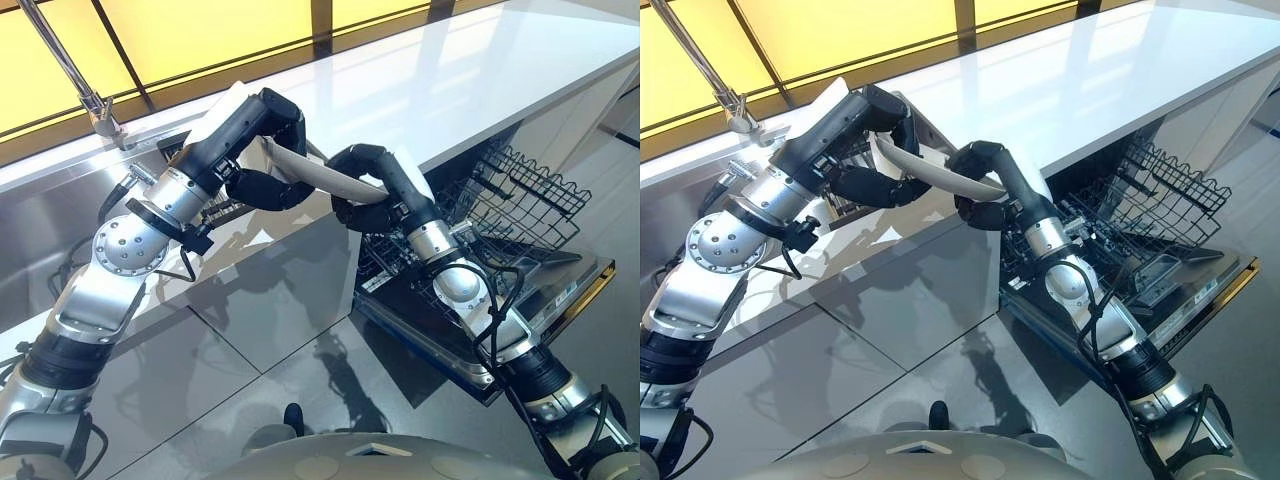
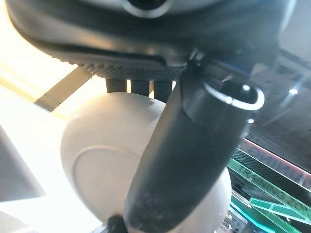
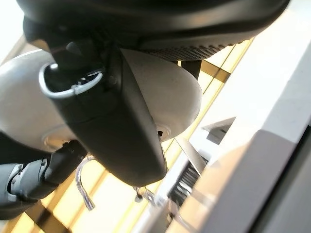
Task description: Pick up plates and place into dishwasher.
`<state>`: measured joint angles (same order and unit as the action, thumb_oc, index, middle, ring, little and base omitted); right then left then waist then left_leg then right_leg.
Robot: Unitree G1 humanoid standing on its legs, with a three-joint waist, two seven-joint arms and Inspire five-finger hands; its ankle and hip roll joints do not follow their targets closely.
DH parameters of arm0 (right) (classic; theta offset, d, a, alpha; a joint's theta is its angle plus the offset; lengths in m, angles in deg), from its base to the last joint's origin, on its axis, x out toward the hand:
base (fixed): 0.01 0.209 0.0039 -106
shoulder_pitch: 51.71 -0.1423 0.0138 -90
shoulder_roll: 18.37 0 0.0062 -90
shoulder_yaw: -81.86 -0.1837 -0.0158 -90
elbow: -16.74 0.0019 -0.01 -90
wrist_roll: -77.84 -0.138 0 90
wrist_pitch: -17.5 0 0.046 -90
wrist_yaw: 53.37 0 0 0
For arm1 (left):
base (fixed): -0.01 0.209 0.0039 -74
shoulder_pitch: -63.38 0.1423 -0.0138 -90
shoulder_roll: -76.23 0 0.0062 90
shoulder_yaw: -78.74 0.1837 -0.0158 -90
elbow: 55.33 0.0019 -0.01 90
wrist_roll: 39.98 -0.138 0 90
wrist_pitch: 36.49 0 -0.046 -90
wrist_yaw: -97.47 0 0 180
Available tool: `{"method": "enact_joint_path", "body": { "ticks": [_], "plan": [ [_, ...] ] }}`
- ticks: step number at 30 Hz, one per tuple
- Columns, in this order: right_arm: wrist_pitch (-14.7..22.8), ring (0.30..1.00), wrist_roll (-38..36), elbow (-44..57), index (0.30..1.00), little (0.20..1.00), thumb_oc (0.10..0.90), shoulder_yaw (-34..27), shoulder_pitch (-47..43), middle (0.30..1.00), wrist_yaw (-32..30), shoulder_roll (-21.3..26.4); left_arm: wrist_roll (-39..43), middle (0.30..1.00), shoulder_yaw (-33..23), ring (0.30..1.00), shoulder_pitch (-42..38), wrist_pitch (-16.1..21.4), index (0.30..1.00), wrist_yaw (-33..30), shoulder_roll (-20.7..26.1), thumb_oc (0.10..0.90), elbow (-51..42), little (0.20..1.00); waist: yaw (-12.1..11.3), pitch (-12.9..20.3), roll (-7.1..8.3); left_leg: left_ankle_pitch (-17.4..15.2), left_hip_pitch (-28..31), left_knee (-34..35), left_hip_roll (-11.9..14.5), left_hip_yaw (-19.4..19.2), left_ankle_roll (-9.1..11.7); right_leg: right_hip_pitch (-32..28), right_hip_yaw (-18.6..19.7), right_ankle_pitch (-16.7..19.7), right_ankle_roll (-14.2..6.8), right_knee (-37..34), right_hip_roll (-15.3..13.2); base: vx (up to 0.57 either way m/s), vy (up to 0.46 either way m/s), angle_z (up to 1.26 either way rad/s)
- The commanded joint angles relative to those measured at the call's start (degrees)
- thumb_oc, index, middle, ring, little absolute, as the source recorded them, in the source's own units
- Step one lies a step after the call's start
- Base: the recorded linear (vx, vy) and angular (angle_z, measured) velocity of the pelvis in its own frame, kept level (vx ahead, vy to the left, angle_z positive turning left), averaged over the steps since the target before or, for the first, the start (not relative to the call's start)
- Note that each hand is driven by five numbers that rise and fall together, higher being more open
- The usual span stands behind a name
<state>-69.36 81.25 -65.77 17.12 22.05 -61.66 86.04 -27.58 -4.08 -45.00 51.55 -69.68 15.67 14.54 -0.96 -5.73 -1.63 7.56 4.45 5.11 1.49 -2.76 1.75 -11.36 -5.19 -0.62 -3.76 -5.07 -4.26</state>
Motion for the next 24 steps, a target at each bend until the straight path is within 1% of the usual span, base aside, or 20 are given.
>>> {"method": "enact_joint_path", "body": {
  "ticks": [1, 7, 8, 9, 11, 13, 17, 20, 22, 23, 24],
  "plan": [
    [5.2, 0.300, -0.3, 3.7, 0.300, 0.200, 0.100, -1.4, -6.8, 0.300, -4.7, -4.1, 9.3, 0.300, 4.4, 0.300, -8.3, 2.8, 0.300, 0.5, -4.0, 0.100, -2.2, 0.200, -0.4, 4.5, 0.64, -9.3, 3.5, -0.2, -5.6, -1.3, -3.9, 5.2, -0.3, 1.0, -1.2, 2.6, 2.2, 0.00, 0.000, 0.00],
    [6.5, 0.300, -0.8, 3.9, 0.300, 0.200, 0.100, -2.8, -6.0, 0.300, -6.6, -3.6, 9.6, 0.302, 3.9, 0.302, -8.2, 3.1, 0.302, -0.4, -4.1, 0.103, -1.4, 0.203, -0.1, 4.5, 0.64, -9.3, 3.5, -0.2, -5.6, -1.4, -4.0, 5.3, 0.1, 1.0, -1.1, 2.7, 2.3, 0.00, 0.000, 0.00],
    [6.5, 0.300, -0.8, 3.9, 0.300, 0.200, 0.100, -2.8, -6.0, 0.300, -6.6, -3.6, 9.6, 0.328, 3.9, 0.328, -8.2, 3.1, 0.328, -0.4, -4.1, 0.133, -1.4, 0.233, -0.1, 4.5, 0.64, -9.3, 3.5, -0.2, -5.6, -1.5, -4.0, 5.3, 0.1, 1.0, -1.1, 2.8, 2.3, 0.00, 0.000, 0.00],
    [7.1, 0.300, -0.5, 4.2, 0.300, 0.200, 0.100, -3.9, -5.6, 0.300, -7.8, -3.4, 8.1, 0.900, 3.2, 0.900, -8.0, 2.9, 0.900, -2.6, -3.8, 0.800, -1.2, 0.900, 0.0, 4.5, 0.58, -9.4, 3.5, -0.2, -5.6, -1.4, -4.1, 5.2, 0.1, 0.9, -1.1, 2.7, 2.3, 0.00, 0.000, 0.00],
    [7.5, 0.300, -0.4, 4.9, 0.300, 0.200, 0.100, -5.6, -5.1, 0.300, -8.7, -2.9, 5.9, 0.900, 2.1, 0.900, -7.3, 3.9, 0.900, -3.4, -3.5, 0.800, -0.6, 0.900, 0.0, 4.4, 0.54, -9.4, 3.6, -0.2, -5.7, -1.3, -4.1, 5.2, 0.1, 0.9, -1.1, 2.7, 2.3, 0.00, 0.000, 0.00],
    [8.2, 0.300, -0.3, 5.4, 0.300, 0.200, 0.100, -7.5, -4.4, 0.300, -9.9, -2.1, 2.7, 0.900, 0.9, 0.900, -6.2, 4.5, 0.900, -5.6, -2.9, 0.800, -0.3, 0.900, -0.1, 4.5, 0.55, -9.5, 3.6, -0.2, -5.7, -1.2, -4.1, 5.1, 0.1, 1.0, -1.2, 2.6, 2.3, 0.00, 0.000, 0.00],
    [10.6, 0.300, -0.6, 6.1, 0.300, 0.200, 0.100, -13.9, -3.5, 0.300, -13.3, 0.8, -4.3, 0.900, -4.3, 0.900, -3.4, 7.2, 0.900, -9.7, 0.6, 0.800, 4.2, 0.900, -0.3, 4.4, 0.52, -9.7, 3.6, -0.3, -5.7, -1.0, -4.1, 5.0, -0.2, 1.0, -1.2, 2.4, 2.3, 0.00, 0.000, 0.00],
    [12.2, 0.300, 0.3, 6.0, 0.300, 0.200, 0.100, -18.5, -3.2, 0.300, -15.3, 2.9, -8.6, 0.900, -7.7, 0.900, -1.1, 7.3, 0.900, -12.3, 3.0, 0.800, 8.1, 0.900, -0.4, 4.3, 0.42, -9.7, 3.7, -0.3, -5.7, -0.9, -4.1, 4.7, -0.4, 1.1, -1.1, 2.2, 2.2, 0.00, 0.000, 0.00],
    [12.8, 0.300, 0.9, 5.7, 0.300, 0.200, 0.100, -20.4, -3.2, 0.300, -16.5, 4.0, -9.6, 0.900, -9.3, 0.900, -0.1, 7.4, 0.900, -13.6, 4.5, 0.800, 10.4, 0.900, -0.5, 4.3, 0.31, -9.7, 3.7, -0.3, -5.8, -0.9, -4.0, 4.7, -0.6, 1.1, -1.2, 2.1, 2.2, 0.00, 0.000, 0.00],
    [13.0, 0.300, 2.2, 5.1, 0.300, 0.200, 0.100, -21.9, -3.2, 0.300, -17.6, 5.0, -11.4, 0.900, -10.4, 0.900, 0.5, 6.7, 0.900, -14.5, 5.3, 0.800, 12.1, 0.900, -0.5, 4.3, 0.29, -9.7, 3.7, -0.4, -5.7, -0.9, -4.0, 4.7, -0.8, 1.1, -1.2, 2.0, 2.2, 0.00, 0.000, 0.00],
    [13.1, 0.300, 2.4, 4.4, 0.300, 0.200, 0.100, -22.9, -3.4, 0.300, -18.3, 6.0, -11.0, 0.900, -11.0, 0.900, 0.9, 7.0, 0.900, -15.0, 6.1, 0.800, 13.6, 0.900, -0.6, 4.4, 0.30, -9.7, 3.8, -0.4, -5.7, -0.9, -4.0, 4.6, -0.9, 1.1, -1.2, 2.0, 2.2, 0.00, 0.000, 0.00]
  ]
}}
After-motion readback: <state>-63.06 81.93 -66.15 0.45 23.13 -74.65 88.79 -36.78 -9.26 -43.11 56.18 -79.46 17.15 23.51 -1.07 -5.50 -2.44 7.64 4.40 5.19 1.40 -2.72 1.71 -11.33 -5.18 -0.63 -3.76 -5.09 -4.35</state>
